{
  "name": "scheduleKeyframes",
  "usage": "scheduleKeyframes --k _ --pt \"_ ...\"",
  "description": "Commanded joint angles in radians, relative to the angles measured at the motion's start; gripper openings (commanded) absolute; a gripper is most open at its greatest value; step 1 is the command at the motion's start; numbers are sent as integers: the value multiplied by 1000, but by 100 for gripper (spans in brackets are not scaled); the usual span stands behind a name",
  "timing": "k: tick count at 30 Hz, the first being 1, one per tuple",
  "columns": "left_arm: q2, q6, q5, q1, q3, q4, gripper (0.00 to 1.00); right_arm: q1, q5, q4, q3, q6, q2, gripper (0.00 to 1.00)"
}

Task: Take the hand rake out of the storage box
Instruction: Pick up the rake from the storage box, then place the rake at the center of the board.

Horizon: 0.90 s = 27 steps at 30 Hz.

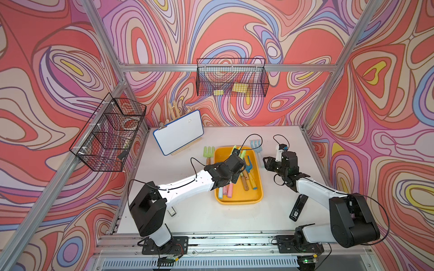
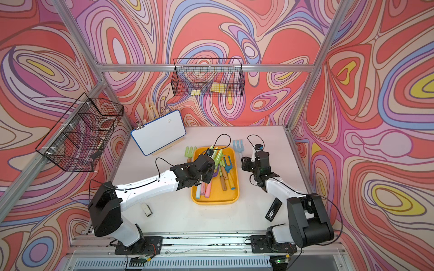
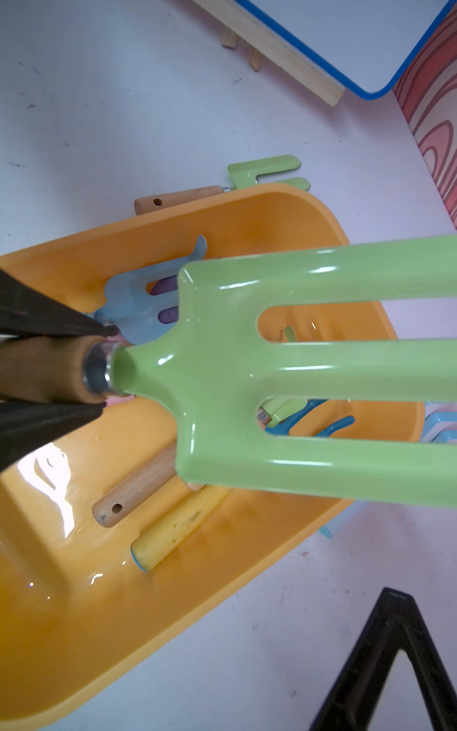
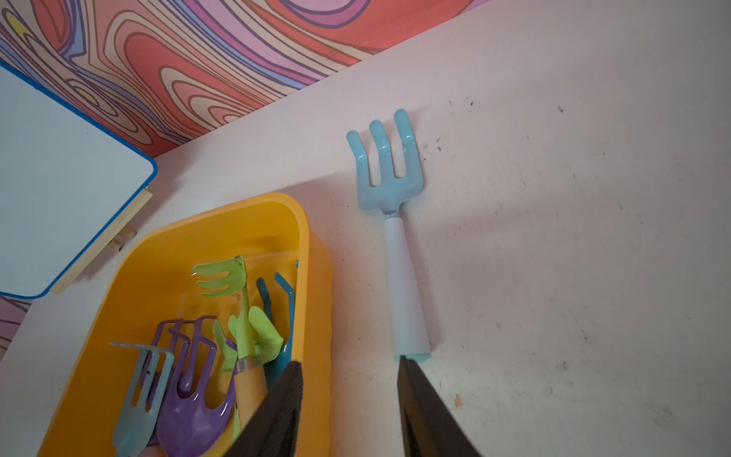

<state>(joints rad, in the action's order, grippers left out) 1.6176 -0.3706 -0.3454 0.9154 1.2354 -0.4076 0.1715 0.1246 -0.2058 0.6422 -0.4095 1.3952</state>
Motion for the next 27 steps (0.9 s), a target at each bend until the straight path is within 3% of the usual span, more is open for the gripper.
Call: scheduleKeyframes --k 1,27 --pt "-35 12 -26 -14 -17 -22 14 -3 7 10 17 7 5 44" --pt "-220 39 -33 -201 -171 -64 14 -3 7 9 16 7 4 44"
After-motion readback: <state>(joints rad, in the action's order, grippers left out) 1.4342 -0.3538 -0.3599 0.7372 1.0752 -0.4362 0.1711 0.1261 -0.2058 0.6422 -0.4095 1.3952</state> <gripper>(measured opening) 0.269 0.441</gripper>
